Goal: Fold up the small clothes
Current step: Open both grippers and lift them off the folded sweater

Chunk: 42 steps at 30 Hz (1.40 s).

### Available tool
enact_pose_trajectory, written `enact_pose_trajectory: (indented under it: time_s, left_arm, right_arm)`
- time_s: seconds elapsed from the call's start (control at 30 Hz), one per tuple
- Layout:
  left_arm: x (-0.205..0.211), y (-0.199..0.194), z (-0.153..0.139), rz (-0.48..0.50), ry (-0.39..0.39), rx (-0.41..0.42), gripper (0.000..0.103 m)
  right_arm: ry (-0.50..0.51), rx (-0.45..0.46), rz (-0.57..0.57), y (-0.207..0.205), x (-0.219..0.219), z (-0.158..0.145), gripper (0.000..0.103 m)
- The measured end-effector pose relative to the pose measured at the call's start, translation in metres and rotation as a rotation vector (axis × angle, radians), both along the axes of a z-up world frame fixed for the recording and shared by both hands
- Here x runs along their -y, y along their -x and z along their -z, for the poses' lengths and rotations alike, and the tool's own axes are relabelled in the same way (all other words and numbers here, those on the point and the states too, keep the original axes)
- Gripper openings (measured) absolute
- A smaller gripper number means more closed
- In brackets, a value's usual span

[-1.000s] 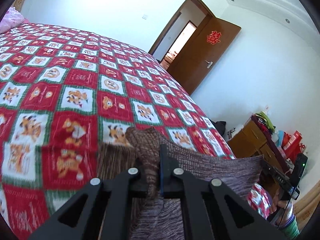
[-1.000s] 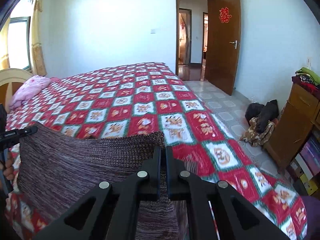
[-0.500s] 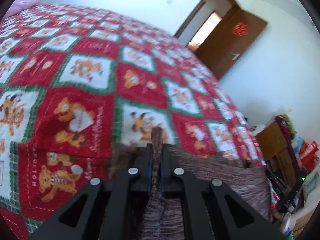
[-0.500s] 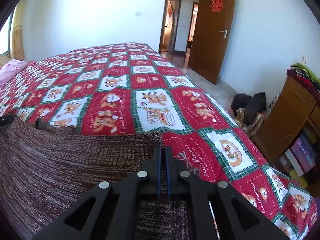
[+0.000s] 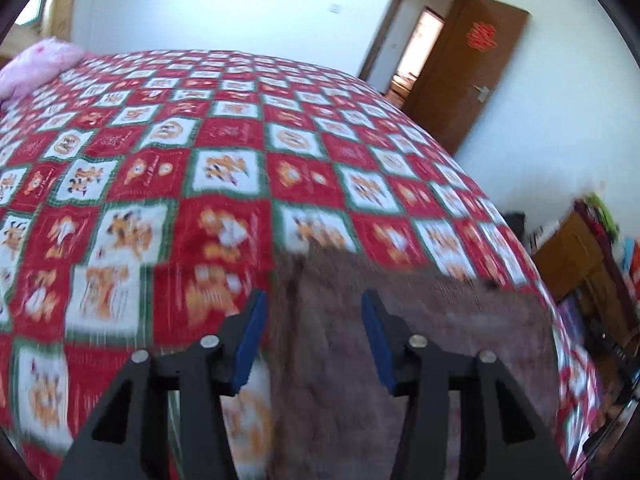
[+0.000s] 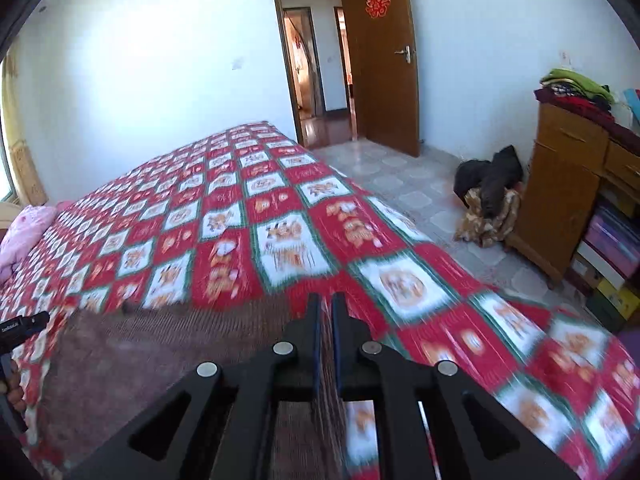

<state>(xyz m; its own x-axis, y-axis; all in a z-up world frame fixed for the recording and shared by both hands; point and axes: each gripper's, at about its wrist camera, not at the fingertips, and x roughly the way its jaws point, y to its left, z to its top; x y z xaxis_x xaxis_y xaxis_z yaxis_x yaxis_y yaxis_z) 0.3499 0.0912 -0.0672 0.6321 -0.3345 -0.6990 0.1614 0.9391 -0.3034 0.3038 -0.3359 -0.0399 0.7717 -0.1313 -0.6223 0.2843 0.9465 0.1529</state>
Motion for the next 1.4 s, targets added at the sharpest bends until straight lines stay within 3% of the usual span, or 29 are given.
enact_pose_trajectory:
  time_s: [0.17,0.33,0.5,0.63,0.8,0.87,0.97,1.1,1.17,1.27,1.33,1.4]
  left_arm:
    - [0.029,0.056,0.013,0.089,-0.027,-0.019,0.056]
    - [0.048,0.087,0.036,0.098,-0.021,-0.074,0.056]
    - [0.061,0.110,0.048,0.088,-0.149,-0.014,0.057]
    - [0.077,0.123,0.050,0.087,-0.290,0.016,0.064]
    - [0.078,0.134,0.047,0.060,-0.341,0.006,0.070]
    - [0.075,0.138,0.043,0.024,-0.380,0.010,0.082]
    - [0.069,0.143,0.032,-0.043,-0.428,0.053,0.096]
    - [0.063,0.146,0.023,-0.112,-0.468,0.087,0.099]
    - [0.060,0.147,0.020,-0.132,-0.488,0.098,0.103]
    - [0.054,0.148,0.018,-0.164,-0.498,0.104,0.103]
    - [0.050,0.148,0.018,-0.178,-0.489,0.099,0.103]
    - [0.048,0.146,0.021,-0.183,-0.487,0.080,0.103]
  right_arm:
    - [-0.038,-0.104,-0.119,0.054,-0.039,0.018,0.005]
    - [-0.023,-0.161,-0.212,0.087,-0.087,0.050,0.005]
    - [-0.057,-0.276,-0.211,0.086,-0.101,0.089,0.005]
    - [-0.130,-0.230,-0.184,0.098,-0.093,0.092,0.005]
    - [-0.155,-0.275,-0.176,0.108,-0.093,0.094,0.005]
    - [-0.157,-0.313,-0.171,0.112,-0.097,0.092,0.005]
    - [-0.165,-0.223,-0.201,0.128,-0.109,0.072,0.005]
    - [-0.109,-0.115,-0.246,0.134,-0.132,0.042,0.006]
    - [-0.119,-0.105,-0.273,0.129,-0.142,0.037,0.008]
    - [-0.155,-0.107,-0.307,0.120,-0.158,0.036,0.019]
    - [-0.172,-0.099,-0.311,0.116,-0.166,0.036,0.038]
    - [-0.161,-0.085,-0.308,0.114,-0.177,0.036,0.044]
